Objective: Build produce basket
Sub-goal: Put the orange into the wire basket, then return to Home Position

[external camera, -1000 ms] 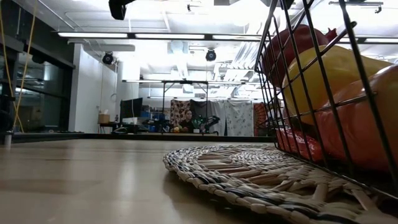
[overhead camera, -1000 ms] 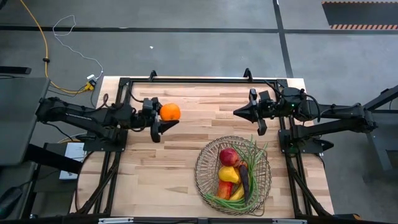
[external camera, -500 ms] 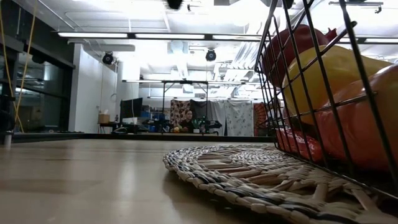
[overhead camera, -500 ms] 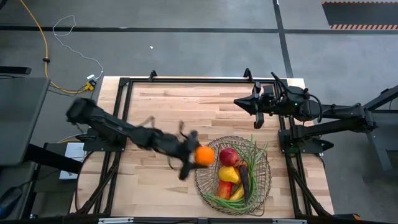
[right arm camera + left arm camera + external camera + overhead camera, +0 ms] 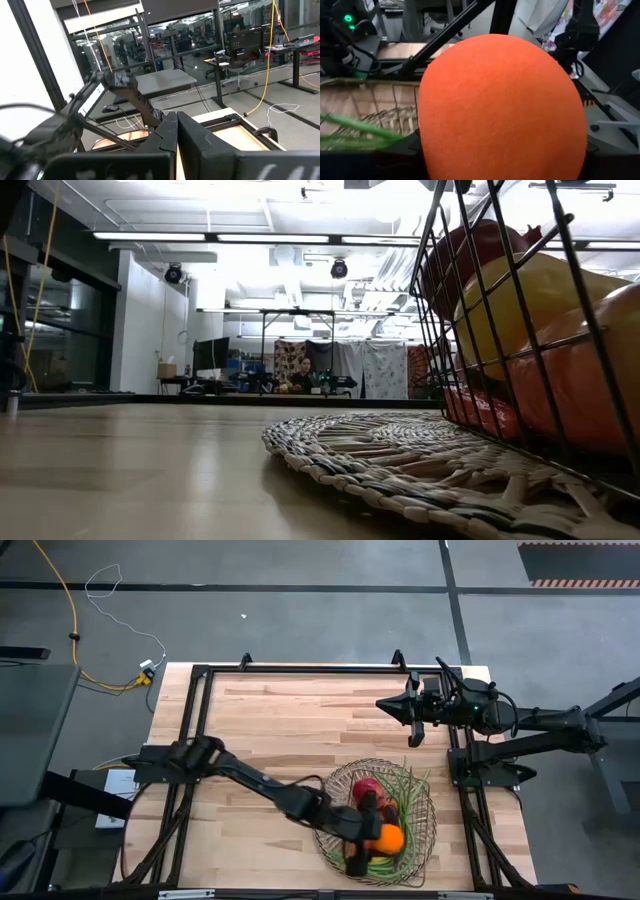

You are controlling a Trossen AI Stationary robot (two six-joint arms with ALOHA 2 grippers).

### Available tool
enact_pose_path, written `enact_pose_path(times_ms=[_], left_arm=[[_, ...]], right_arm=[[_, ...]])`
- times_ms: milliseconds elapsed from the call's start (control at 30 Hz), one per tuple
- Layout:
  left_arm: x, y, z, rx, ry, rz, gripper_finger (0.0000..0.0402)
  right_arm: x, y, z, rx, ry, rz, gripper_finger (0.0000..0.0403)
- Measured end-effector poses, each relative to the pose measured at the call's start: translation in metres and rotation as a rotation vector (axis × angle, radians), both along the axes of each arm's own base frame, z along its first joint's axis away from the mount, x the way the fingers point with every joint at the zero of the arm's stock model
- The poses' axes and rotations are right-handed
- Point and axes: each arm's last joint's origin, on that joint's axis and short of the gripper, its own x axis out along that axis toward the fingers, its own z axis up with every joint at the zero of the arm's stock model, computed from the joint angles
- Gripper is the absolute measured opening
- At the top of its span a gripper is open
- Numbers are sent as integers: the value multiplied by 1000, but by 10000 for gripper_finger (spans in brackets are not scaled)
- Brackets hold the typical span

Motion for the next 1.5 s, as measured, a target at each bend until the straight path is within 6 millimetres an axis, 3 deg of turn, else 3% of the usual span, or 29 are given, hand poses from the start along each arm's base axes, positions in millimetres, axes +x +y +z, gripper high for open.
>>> enact_pose_path(times_ms=[267, 400, 600, 933, 1133, 1500], left_arm=[[31, -10, -20, -8, -29, -1, 245], [32, -9, -31, 31, 13, 19, 247], [32, -5, -32, 112, 22, 23, 256], [32, -3, -32, 95, 31, -13, 271], [34, 3, -33, 18, 55, -51, 307], [31, 12, -30, 54, 126, -55, 378]], right_arm=[[0, 0, 0, 8, -1, 1, 0], [0, 0, 0, 8, -1, 1, 0], [0, 0, 0, 9, -2, 2, 0], [0, 0, 0, 8, -2, 1, 0], [0, 0, 0, 5, -1, -17, 0], [0, 0, 0, 2, -1, -18, 0]])
